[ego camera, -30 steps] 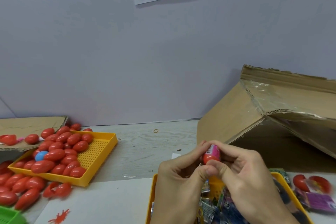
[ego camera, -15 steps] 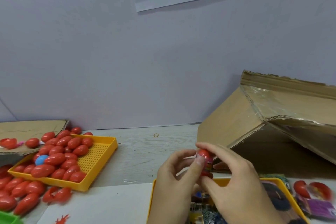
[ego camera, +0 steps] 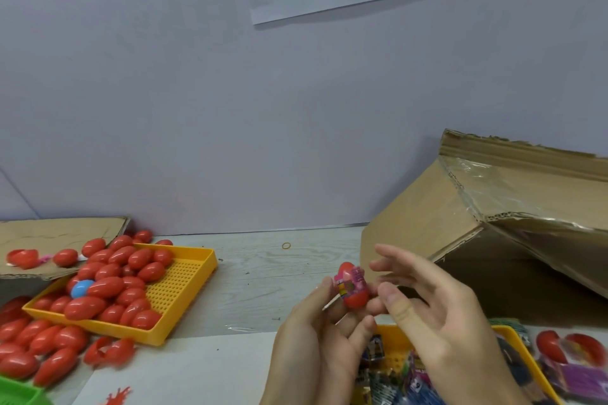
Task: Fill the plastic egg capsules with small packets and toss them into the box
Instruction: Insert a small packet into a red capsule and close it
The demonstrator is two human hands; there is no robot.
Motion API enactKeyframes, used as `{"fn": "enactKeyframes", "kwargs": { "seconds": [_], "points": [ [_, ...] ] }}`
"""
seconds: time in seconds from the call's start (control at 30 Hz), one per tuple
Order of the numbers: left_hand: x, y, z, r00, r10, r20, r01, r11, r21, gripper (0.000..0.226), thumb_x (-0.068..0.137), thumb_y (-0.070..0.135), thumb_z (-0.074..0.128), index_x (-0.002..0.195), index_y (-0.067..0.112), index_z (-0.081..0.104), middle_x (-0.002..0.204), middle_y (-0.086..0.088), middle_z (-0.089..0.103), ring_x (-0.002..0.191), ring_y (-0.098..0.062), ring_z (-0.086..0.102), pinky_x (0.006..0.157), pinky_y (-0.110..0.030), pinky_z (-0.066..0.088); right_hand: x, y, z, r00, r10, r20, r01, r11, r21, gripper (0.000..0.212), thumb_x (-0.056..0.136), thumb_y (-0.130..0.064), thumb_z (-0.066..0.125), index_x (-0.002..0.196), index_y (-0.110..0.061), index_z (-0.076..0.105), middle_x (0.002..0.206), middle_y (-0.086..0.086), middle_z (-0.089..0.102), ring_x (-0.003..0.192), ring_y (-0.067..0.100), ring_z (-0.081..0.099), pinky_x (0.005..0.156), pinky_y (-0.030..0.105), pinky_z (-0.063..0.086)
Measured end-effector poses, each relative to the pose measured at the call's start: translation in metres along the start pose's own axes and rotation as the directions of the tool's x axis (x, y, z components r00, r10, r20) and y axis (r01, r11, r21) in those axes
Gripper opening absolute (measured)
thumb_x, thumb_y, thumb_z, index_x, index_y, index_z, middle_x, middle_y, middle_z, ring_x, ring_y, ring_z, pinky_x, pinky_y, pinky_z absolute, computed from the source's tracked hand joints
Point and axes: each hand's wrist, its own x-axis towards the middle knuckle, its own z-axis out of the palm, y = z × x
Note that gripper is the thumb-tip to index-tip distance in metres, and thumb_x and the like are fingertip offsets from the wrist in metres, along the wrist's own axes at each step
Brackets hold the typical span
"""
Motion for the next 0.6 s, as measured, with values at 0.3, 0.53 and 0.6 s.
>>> {"fn": "enactKeyframes", "kwargs": {
  "seconds": [0.3, 0.53, 0.6],
  "points": [
    [0.007, 0.001, 0.001, 0.949, 0.307, -0.075, -0.255, 0.885, 0.389, 0.025, 0.056, 0.017, 0.076, 0.080, 0.008, 0.079, 0.083, -0.022, 0.074, 0.062, -0.028, 0.071, 0.052, -0.023, 0.055, 0.006, 0.002, 0.001, 0.971, 0.237, -0.023, -0.238, 0.968, -0.076, 0.022, 0.092, -0.023, 0.065, 0.102, -0.043, 0.067, 0.094, -0.018, 0.072, 0.093, -0.004, 0.065, 0.078, 0.019, 0.054],
    [0.033, 0.021, 0.058, 0.966, 0.255, -0.042, -0.180, 0.783, 0.596, 0.039, 0.047, 0.031, 0.081, 0.079, 0.007, 0.077, 0.081, -0.013, 0.076, 0.072, -0.022, 0.076, 0.060, -0.023, 0.059, 0.007, -0.008, 0.006, 0.941, 0.326, -0.095, -0.335, 0.935, -0.116, 0.022, 0.093, -0.026, 0.061, 0.088, -0.046, 0.066, 0.090, -0.016, 0.070, 0.086, -0.006, 0.063, 0.073, 0.009, 0.050],
    [0.046, 0.020, 0.098, 0.976, 0.209, 0.056, -0.191, 0.705, 0.683, 0.038, 0.061, 0.031, 0.083, 0.092, 0.012, 0.074, 0.082, -0.003, 0.077, 0.077, -0.016, 0.076, 0.063, -0.021, 0.059, 0.011, -0.010, 0.006, 0.932, 0.351, -0.095, -0.362, 0.920, -0.151, 0.023, 0.095, -0.028, 0.057, 0.087, -0.049, 0.060, 0.090, -0.019, 0.066, 0.084, -0.007, 0.060, 0.069, 0.006, 0.047]
  ]
}}
